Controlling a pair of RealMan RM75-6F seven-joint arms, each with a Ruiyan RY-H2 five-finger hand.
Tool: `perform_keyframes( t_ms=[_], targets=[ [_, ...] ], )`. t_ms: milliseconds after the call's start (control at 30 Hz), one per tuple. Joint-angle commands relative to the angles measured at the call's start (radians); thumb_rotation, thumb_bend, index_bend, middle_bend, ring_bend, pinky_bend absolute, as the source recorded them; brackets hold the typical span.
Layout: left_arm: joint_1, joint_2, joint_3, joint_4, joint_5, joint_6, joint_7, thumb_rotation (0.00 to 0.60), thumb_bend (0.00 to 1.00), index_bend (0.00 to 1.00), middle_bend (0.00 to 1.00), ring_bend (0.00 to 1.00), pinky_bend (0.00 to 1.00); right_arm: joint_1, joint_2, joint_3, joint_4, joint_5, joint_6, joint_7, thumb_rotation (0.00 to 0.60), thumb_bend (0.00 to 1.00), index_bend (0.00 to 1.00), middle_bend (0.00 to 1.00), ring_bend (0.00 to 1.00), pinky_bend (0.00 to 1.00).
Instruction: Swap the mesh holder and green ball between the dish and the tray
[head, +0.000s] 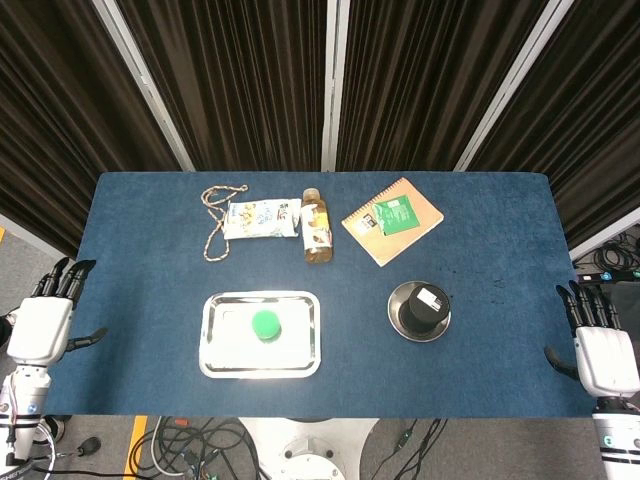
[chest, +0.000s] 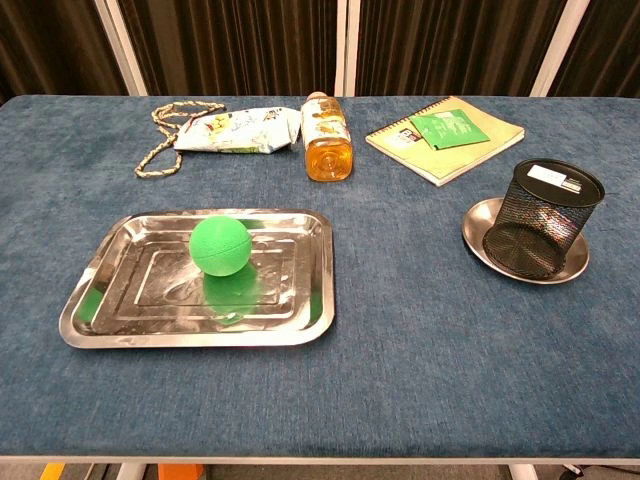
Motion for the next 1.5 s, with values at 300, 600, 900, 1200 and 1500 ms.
perform_keyframes(
  t_ms=[300, 600, 900, 1200, 1500],
  targets=[
    [-0.004, 0.006, 0.002, -0.012, 0.003, -0.007, 0.003, 0.600, 0.06, 0.07, 0.10, 0.01, 0.18, 0.023, 0.010, 0.000, -0.019, -0.014, -0.029, -0.008, 0.600, 0.17, 0.00, 0.00, 0.00, 0.00],
    [-0.004, 0.007, 0.011, -0.024, 0.019, -0.004, 0.015, 0.600, 0.06, 0.07, 0.10, 0.01, 0.18, 0.101, 0.046, -0.009, -0.126, -0.013, -0.162, -0.085, 0.600, 0.15, 0.00, 0.00, 0.00, 0.00],
    [-0.003, 0.008, 0.015, -0.016, 0.012, -0.013, 0.003, 0.600, 0.06, 0.07, 0.10, 0.01, 0.18, 0.223, 0.022, 0.034, -0.175, 0.054, -0.312, -0.164, 0.600, 0.15, 0.00, 0.00, 0.00, 0.00],
    [-0.002, 0.007, 0.018, -0.004, 0.015, -0.016, -0.010, 0.600, 0.06, 0.07, 0.10, 0.01, 0.18, 0.317, -0.022, 0.046, -0.198, 0.128, -0.422, -0.245, 0.600, 0.15, 0.00, 0.00, 0.00, 0.00],
    [-0.001, 0.001, 0.023, 0.008, 0.010, -0.022, -0.015, 0.600, 0.06, 0.07, 0.10, 0.01, 0.18, 0.398, -0.062, 0.053, -0.201, 0.215, -0.501, -0.307, 0.600, 0.15, 0.00, 0.00, 0.00, 0.00]
  ],
)
